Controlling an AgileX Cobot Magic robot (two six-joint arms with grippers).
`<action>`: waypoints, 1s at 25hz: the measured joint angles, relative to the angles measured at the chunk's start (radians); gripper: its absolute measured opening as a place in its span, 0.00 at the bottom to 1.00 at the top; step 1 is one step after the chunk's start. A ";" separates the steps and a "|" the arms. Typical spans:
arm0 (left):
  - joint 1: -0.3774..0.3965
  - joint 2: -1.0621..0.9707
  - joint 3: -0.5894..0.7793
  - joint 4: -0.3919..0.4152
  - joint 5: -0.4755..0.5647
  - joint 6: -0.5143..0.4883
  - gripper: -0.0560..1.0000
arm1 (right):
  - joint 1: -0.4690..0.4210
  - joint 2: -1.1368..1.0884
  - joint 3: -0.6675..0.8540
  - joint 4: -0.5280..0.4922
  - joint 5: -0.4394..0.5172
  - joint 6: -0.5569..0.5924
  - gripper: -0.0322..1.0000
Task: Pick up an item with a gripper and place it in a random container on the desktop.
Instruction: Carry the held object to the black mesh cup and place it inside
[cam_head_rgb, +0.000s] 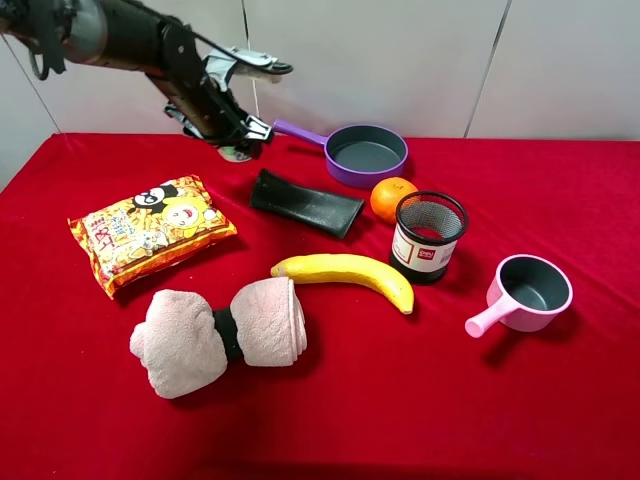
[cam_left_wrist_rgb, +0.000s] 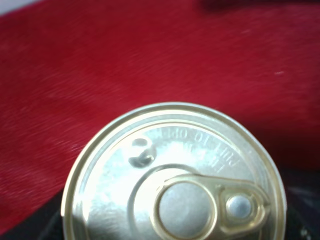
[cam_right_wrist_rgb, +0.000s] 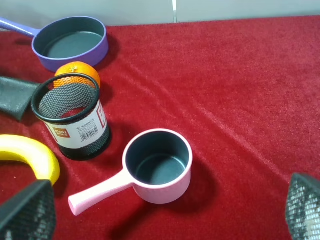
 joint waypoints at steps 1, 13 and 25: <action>-0.012 0.000 -0.010 0.000 0.011 0.003 0.66 | 0.000 0.000 0.000 0.000 0.000 0.000 0.70; -0.155 0.000 -0.133 0.002 0.138 0.040 0.66 | 0.000 0.000 0.000 0.000 0.000 0.000 0.70; -0.288 0.000 -0.172 0.002 0.154 0.048 0.66 | 0.000 0.000 0.000 0.000 0.000 0.000 0.70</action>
